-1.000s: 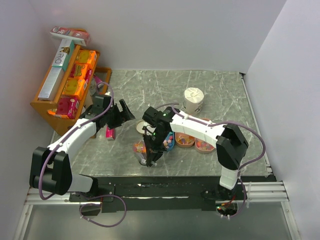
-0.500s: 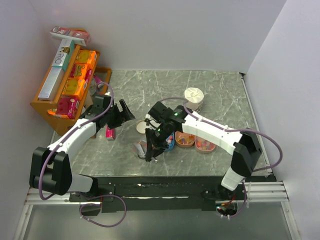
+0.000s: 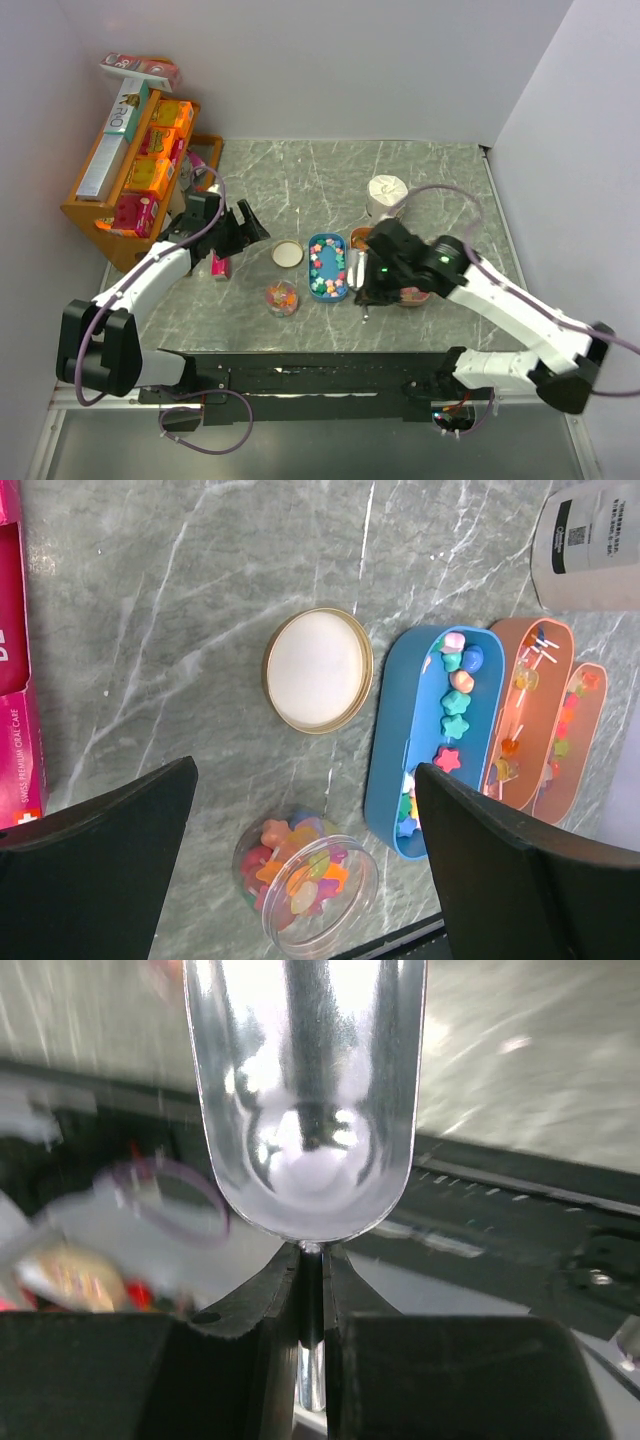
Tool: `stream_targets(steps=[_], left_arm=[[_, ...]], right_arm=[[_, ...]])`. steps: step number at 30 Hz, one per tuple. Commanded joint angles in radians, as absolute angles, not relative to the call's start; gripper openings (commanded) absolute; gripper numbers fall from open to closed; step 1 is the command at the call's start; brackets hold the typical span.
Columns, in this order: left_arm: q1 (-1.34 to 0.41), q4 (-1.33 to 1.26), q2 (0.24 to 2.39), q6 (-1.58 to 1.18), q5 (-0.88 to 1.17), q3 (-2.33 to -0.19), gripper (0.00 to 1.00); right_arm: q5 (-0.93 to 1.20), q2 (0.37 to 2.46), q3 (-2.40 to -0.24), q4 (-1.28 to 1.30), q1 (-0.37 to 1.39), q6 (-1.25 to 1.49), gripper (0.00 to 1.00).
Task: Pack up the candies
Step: Place the spatula at the center of the board.
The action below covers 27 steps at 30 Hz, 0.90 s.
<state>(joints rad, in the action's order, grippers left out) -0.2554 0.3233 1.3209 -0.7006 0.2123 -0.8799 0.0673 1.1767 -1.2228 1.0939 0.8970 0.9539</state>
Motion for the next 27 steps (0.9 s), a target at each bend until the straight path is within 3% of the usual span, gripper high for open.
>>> stream_targets(steps=[1, 7, 11, 21, 27], left_arm=[[-0.252, 0.255, 1.276, -0.710, 0.236, -0.859, 0.96], [-0.255, 0.242, 1.238, -0.695, 0.229, -0.848, 0.97], [-0.258, 0.247, 1.218, -0.675, 0.187, -0.845, 0.96], [-0.258, 0.267, 1.272, -0.730, 0.206, -0.865, 0.97], [-0.258, 0.359, 1.301, -0.758, 0.147, -0.903, 0.97]], right_arm=[[-0.184, 1.040, -1.186, 1.210, 0.809, 1.057, 0.00], [-0.351, 0.902, -1.172, 1.348, 0.628, 0.997, 0.00], [-0.431, 0.899, -1.163, 1.371, 0.412, 0.882, 0.04], [-0.287, 0.939, -0.981, 1.041, -0.053, 0.666, 0.06], [-0.224, 1.025, -0.876, 0.937, -0.221, 0.638, 0.03]])
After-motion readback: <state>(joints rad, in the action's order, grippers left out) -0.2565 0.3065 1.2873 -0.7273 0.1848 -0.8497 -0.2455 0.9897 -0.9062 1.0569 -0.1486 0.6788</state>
